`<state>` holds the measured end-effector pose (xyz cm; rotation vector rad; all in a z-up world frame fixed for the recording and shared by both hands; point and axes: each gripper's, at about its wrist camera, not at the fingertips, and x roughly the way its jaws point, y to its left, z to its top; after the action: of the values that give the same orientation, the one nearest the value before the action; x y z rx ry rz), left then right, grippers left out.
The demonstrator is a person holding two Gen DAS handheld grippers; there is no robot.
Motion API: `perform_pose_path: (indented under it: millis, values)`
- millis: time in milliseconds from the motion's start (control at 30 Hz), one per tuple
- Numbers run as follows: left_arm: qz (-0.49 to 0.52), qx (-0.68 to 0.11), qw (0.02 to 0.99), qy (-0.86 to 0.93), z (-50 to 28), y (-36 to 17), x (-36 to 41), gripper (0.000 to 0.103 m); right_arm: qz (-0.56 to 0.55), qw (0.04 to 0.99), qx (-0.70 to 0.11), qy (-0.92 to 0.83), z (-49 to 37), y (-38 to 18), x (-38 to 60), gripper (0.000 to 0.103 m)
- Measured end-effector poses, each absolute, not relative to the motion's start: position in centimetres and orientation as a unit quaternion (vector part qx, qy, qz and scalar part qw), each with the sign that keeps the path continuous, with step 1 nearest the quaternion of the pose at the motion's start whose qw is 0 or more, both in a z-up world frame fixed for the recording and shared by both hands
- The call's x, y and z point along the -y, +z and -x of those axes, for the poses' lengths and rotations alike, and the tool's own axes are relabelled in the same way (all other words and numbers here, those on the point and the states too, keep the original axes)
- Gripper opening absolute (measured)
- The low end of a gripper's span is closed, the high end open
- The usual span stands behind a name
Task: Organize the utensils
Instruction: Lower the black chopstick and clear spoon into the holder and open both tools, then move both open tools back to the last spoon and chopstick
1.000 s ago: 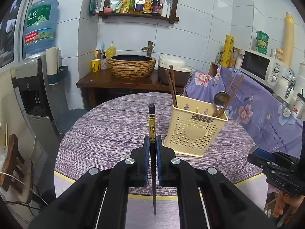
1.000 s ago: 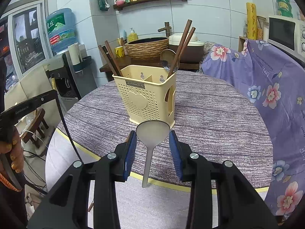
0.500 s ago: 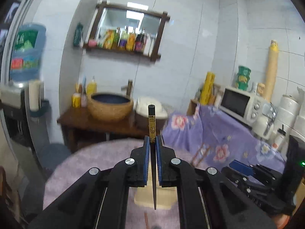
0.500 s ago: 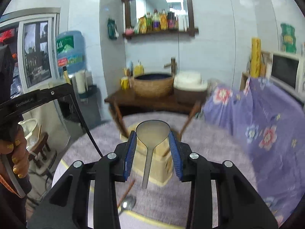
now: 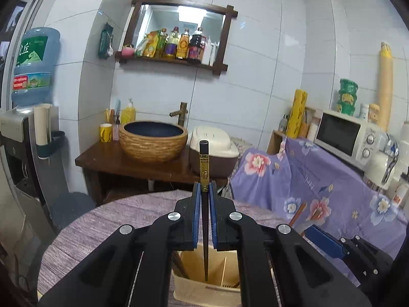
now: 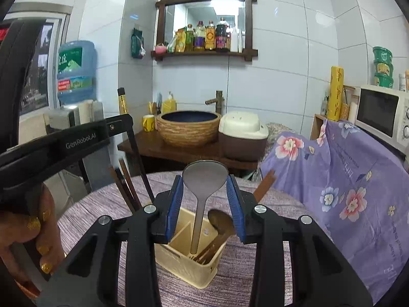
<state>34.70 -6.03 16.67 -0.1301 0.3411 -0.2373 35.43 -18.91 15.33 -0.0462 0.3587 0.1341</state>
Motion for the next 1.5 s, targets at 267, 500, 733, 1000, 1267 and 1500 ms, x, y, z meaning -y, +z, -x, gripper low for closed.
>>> perform_pose_path:
  millis: [267,500,733,1000,1267,1500]
  values:
    - [0.048,-0.208,0.968,-0.129,-35.0,12.6,6.5,0.008,0.033,0.975,-0.209,0.065,-36.1,10.5,18.2,0.036]
    - [0.044,-0.228,0.963,-0.139,-35.3,10.8,6.2,0.008,0.034,0.97,-0.231,0.063,-36.9,8.1,18.2,0.019]
    - [0.035,-0.229,0.961,-0.151,-34.6,11.4,6.3,0.008,0.024,0.971,-0.227,0.063,-36.2,7.7,18.5,0.022]
    - [0.007,-0.196,0.974,-0.115,-28.0,11.7,3.7,0.052,0.028,0.972,-0.227,0.047,-30.5,7.8,18.4,0.059]
    - [-0.041,-0.259,0.964,-0.036,-22.6,4.5,0.0,0.052,-0.006,0.928,-0.367,0.064,-26.5,0.4,16.0,0.068]
    - [0.0,-0.308,0.951,-0.008,-20.4,0.7,-3.3,0.052,-0.013,0.895,-0.442,0.053,-26.3,-4.3,13.1,0.068]
